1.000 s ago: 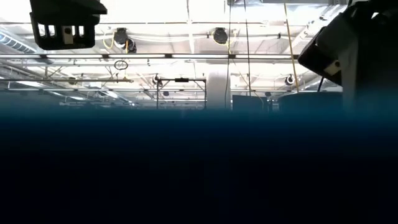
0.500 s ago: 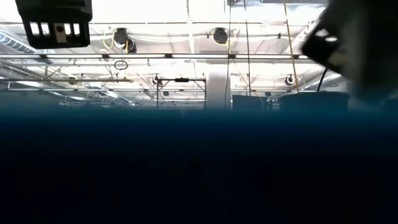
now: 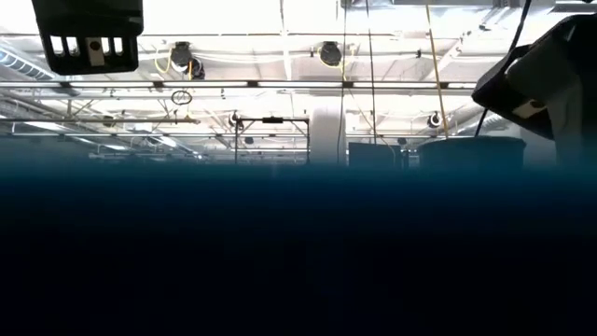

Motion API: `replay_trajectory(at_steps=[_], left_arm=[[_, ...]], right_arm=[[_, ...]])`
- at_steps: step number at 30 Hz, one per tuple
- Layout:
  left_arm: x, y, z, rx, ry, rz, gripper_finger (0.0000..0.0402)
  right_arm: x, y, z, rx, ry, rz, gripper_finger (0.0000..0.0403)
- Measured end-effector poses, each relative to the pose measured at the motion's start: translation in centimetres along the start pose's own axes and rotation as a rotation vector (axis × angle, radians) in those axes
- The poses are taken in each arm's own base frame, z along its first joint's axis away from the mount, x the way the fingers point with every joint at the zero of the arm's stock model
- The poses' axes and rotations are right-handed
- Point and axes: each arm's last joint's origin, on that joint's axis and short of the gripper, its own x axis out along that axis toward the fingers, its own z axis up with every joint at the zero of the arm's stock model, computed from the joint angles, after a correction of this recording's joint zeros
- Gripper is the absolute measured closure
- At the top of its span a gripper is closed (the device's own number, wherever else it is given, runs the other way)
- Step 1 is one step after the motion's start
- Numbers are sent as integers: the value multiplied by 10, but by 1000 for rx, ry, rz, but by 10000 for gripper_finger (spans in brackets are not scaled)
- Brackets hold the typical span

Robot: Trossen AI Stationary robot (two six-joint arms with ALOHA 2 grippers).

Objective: Pick & Place Toys
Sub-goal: Put the green game piece into the right gray bin

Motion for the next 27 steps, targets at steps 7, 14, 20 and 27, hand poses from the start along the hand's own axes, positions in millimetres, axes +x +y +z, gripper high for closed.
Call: replay_trajectory(at_steps=[7,14,20,27], left_arm=[[0,0,0,-27,-12,6,151],[0,0,1,-44,-17,7,151],[0,0,1,-44,-26,11,151],[0,1,3,-49,-43,19,151]], right_arm=[[1,-13,-2,-2,73,-78,234],[-1,-20,3,8,81,-97,236],[-11,-29,4,7,124,-134,271],[-23,-38,9,-2,152,-162,330]])
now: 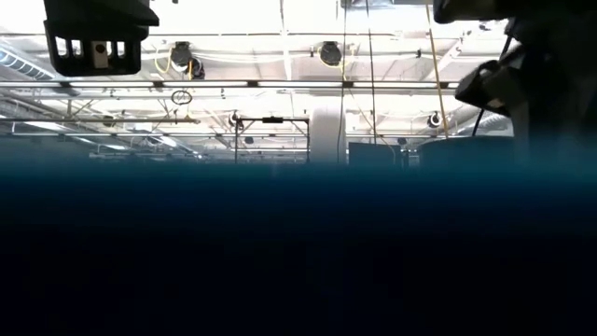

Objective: Pick & Place Toys
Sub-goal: Put the green game piece into the right gray bin

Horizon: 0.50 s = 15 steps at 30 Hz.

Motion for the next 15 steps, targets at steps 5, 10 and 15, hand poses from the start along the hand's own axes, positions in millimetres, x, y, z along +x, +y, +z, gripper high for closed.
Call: replay_trajectory(at_steps=[5,10,15], left_arm=[[0,2,3,-6,-14,6,151],[0,2,7,-4,-24,4,151],[0,3,9,-8,-30,7,151]], right_arm=[[-10,-6,6,-23,-18,8,374],[-25,-15,14,-31,-56,24,399],[-31,-23,21,-25,-52,55,398]])
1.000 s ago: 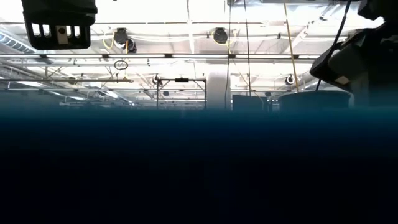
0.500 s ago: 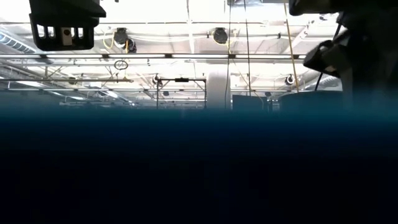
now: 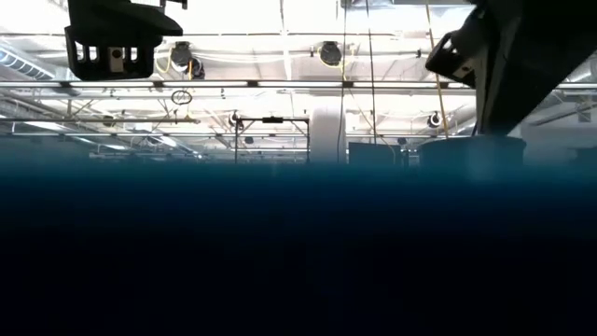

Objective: Pick & Place Toys
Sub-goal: Put the green game piece into the right gray bin

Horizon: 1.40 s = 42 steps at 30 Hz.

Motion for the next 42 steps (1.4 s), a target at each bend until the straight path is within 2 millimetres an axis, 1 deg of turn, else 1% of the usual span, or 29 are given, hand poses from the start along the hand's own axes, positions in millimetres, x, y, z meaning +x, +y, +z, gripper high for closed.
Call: replay_trajectory(at_steps=[4,7,9,15,17,20,23,29,34,38,42], left_arm=[[0,0,0,-4,-1,0,151],[0,0,0,-5,-1,0,151],[0,0,0,-5,-2,1,151],[0,0,1,-4,-26,12,151],[0,0,1,-4,-26,12,151],[0,0,1,-2,-27,13,151],[0,0,1,0,-33,15,151],[0,1,2,1,-35,17,151],[0,3,5,-4,-43,21,151],[0,3,7,-6,-46,23,151],[0,4,8,-6,-47,23,151]], right_arm=[[1,0,-1,-37,42,50,397],[0,0,-2,-18,53,46,383],[0,-1,-3,-19,60,40,365],[0,0,-3,-26,61,36,289],[1,0,-3,-28,58,38,270],[9,-2,-8,-2,45,48,251],[17,-6,-16,23,58,41,244],[25,-13,-25,64,83,19,249],[32,-15,-31,57,70,28,270],[35,-18,-36,57,81,21,302],[35,-19,-35,54,84,17,354]])
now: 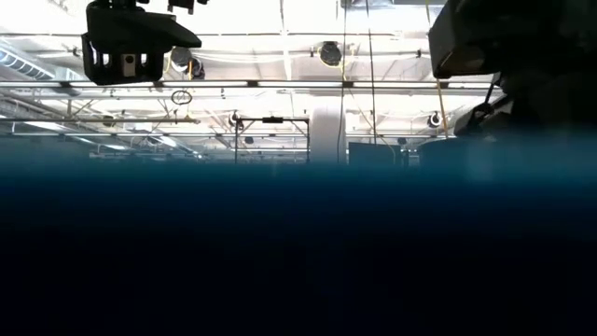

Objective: Pick & Place Toys
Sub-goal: Put the green game piece into the right gray bin

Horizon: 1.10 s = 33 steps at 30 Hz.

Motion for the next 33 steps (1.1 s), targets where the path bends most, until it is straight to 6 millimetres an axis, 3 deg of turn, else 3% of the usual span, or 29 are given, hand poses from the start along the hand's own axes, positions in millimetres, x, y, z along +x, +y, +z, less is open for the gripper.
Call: replay_trajectory(at_steps=[3,9,15,23,26,33], left_arm=[[0,1,2,-5,0,0,151],[0,4,8,-17,-8,5,151],[0,7,14,-30,-22,11,151],[-1,7,34,20,-113,-50,151],[-4,3,55,106,-231,-150,151],[-21,11,110,280,-509,-247,151]], right_arm=[[-6,-1,2,-8,-12,8,391],[-41,-14,15,-22,-103,46,390],[-110,-43,34,59,-352,92,396],[-201,-93,34,171,-737,1,399],[-215,-110,34,198,-792,-35,400],[-222,-137,51,292,-906,-41,402]])
